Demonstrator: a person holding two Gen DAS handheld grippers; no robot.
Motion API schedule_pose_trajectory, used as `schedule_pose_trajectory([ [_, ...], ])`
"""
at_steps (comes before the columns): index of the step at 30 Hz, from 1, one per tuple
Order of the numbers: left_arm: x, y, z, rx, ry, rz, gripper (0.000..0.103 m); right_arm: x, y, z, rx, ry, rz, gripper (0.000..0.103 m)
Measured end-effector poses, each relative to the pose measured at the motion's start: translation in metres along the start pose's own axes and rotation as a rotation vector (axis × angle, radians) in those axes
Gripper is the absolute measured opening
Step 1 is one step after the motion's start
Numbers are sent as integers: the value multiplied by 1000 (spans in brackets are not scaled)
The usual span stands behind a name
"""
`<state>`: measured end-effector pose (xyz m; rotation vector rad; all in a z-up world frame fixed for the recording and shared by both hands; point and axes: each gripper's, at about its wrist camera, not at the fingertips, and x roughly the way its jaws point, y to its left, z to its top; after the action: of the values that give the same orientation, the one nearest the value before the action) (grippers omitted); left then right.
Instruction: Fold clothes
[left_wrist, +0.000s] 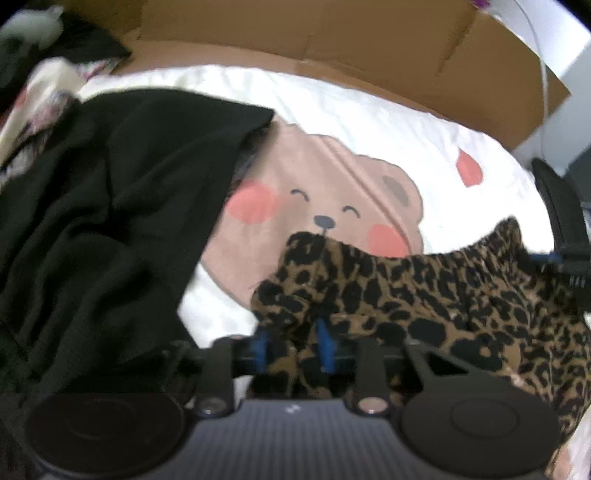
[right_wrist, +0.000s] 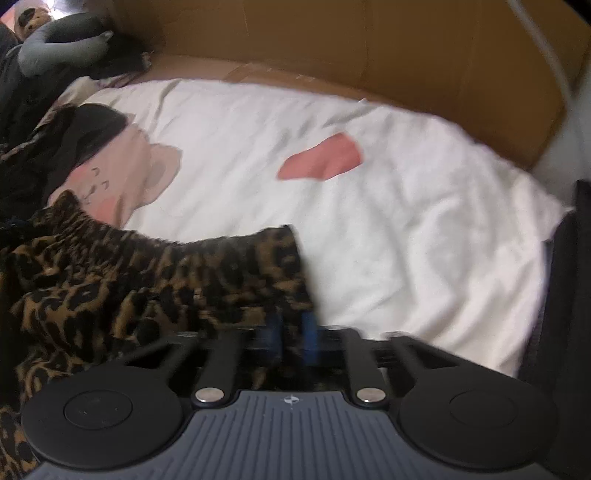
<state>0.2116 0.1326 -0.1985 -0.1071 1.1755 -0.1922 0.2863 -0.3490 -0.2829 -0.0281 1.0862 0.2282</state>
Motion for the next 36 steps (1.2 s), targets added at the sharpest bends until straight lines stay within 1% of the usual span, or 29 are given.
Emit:
schedule_pose_trajectory([
  [1,-4,0,2,5,-13,14,8,-5,-2,0,14,-15,0,5],
  [2,-9,2,3,-6,-32,14,7,-10,-3,1,19,-33,0,3],
  [4,-18,7,6,-20,-76,4,6,-21,-2,4,5,-67,-12,2],
  [11,-50,7,29,0,-187,12,6,-54,3,27,-18,-196,-47,2],
  [14,-53,8,40,29,-220,31,6,-55,1,37,-19,-220,-57,2],
  [18,-21,7,57,42,-206,47,6,-48,-4,46,-12,-224,-69,2],
  [22,0,4,57,53,-182,50,6,-33,-11,52,8,-209,-92,2],
  [28,31,3,54,49,-131,51,6,-8,-24,50,26,-180,-119,2],
  [29,36,4,53,44,-116,51,7,-3,-26,49,30,-169,-119,2],
  [31,45,6,51,31,-78,54,12,11,-28,46,40,-131,-114,2],
  [33,46,8,50,18,-69,48,13,20,-31,43,67,-97,-104,6],
  [34,45,10,49,11,-69,40,15,21,-33,41,88,-99,-93,8],
  [35,42,13,47,-1,-67,34,20,18,-36,39,113,-109,-74,14],
  [36,38,17,44,-20,-65,31,24,15,-40,38,138,-120,-56,31],
])
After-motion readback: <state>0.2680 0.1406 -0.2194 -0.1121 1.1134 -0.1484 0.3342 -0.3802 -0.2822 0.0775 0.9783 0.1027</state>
